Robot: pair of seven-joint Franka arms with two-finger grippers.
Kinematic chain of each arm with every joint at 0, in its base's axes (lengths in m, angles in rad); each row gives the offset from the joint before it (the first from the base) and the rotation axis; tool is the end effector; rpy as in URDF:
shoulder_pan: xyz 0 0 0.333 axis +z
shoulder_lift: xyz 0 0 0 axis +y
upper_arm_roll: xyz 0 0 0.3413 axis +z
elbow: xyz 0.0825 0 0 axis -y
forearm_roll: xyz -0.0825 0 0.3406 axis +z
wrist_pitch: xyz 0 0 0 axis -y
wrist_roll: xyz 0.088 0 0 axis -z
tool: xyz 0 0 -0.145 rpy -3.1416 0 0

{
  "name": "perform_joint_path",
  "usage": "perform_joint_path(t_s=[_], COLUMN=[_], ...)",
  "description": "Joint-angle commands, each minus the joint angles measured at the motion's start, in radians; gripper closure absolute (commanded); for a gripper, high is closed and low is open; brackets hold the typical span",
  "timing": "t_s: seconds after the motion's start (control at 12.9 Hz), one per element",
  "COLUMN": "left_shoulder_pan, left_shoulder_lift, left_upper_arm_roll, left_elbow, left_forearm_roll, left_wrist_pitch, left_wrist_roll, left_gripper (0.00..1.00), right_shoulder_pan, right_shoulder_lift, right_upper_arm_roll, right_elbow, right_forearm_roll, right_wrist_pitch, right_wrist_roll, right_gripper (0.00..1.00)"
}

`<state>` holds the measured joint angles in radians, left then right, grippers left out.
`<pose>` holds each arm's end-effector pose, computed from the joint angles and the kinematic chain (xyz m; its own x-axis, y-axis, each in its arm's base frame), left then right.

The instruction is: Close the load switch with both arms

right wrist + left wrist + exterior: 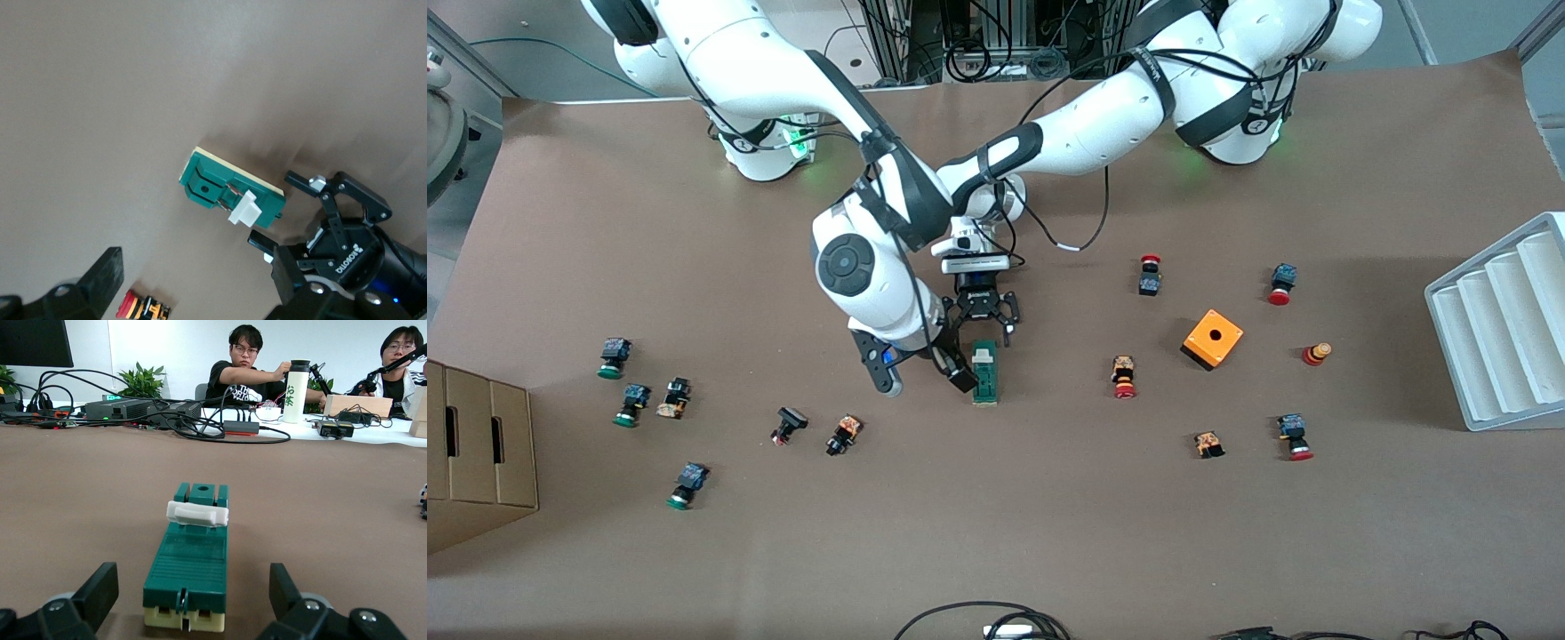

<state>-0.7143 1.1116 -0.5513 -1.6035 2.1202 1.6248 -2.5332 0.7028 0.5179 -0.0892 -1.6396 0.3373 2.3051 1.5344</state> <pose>0.3841 -0.5614 0.0910 0.2190 0.0724 0.9730 0.0823 -0.9951 0.0555 0.5416 0.4113 0.3411 0.4436 -0.8664 -0.2293 -0.8960 -0.4230 -0.1354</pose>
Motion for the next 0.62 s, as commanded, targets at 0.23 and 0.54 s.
perform_joint_path(t_s=[0.23, 0.54], left_shoulder_pan=[0.004, 0.004], left_shoulder_lift=[0.022, 0.025], left_upper_arm_roll=[-0.004, -0.004], left_elbow=[0.025, 0.024], left_forearm_roll=[0.015, 0.015], left_wrist_pitch=[0.009, 0.007], left_wrist_roll=[0.002, 0.001], left_gripper=[0.05, 0.2], right_shoulder_pan=[0.033, 0.052], right_shoulder_lift=[0.019, 0.045], right_upper_arm_roll=[-0.017, -0.018], right_elbow=[-0.011, -0.019], right_forearm_roll=[0.009, 0.008], right_wrist_pitch=[0.037, 0.06], right_wrist_roll=[0.045, 0.078], right_gripper=[0.0, 0.0])
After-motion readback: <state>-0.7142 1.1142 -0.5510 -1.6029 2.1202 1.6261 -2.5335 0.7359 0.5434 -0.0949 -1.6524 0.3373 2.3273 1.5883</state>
